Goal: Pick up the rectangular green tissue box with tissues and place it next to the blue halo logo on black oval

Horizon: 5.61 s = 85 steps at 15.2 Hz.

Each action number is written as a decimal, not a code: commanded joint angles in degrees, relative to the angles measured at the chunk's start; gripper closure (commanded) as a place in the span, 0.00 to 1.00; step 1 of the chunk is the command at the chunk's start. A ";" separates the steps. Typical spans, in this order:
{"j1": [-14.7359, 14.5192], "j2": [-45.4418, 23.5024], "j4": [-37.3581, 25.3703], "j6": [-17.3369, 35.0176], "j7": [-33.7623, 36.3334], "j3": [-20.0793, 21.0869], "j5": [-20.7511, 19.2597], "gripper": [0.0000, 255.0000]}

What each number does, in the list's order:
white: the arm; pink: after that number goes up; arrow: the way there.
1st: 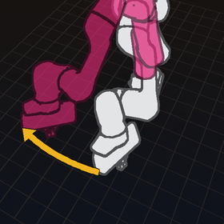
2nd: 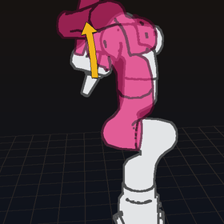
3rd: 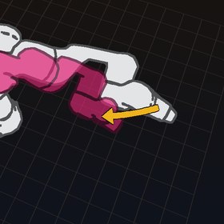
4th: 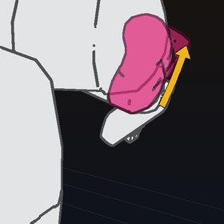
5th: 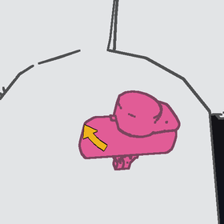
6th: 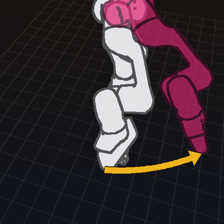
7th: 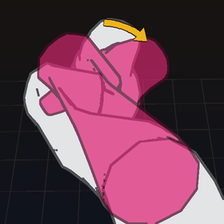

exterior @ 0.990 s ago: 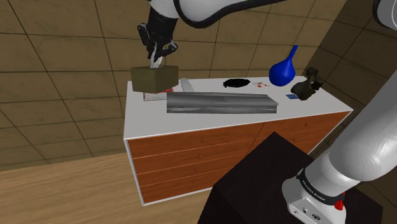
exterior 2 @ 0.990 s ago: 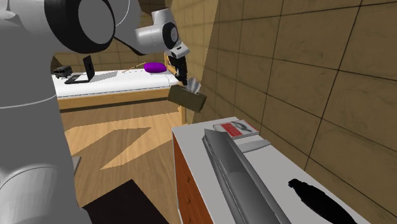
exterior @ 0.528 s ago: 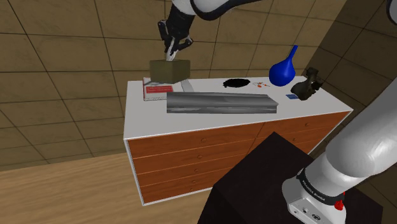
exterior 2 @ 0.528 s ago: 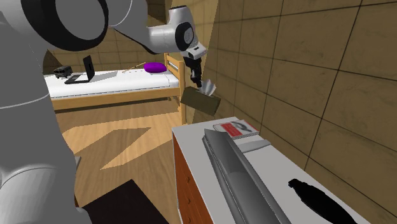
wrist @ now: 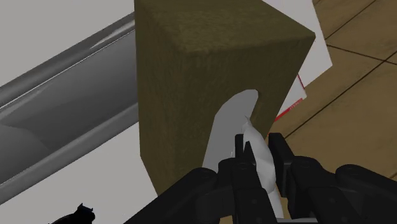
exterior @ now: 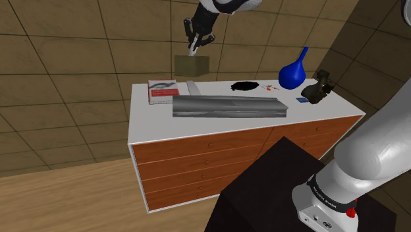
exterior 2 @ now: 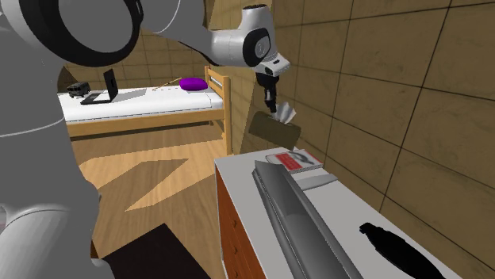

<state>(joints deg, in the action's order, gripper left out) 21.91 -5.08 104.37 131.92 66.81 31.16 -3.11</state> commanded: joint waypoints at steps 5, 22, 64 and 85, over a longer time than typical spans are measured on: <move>3.94 -2.71 -3.57 -1.21 -8.31 -2.71 2.30 1.00; 11.31 -17.66 -21.95 -6.84 -23.30 -7.66 2.89 1.00; 10.32 -27.72 -6.52 18.08 -24.25 -9.88 0.12 1.00; 13.11 -21.10 -3.28 14.71 -25.76 -7.94 2.54 0.00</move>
<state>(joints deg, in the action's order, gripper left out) 35.01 -26.20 101.08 146.63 41.06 23.22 -0.57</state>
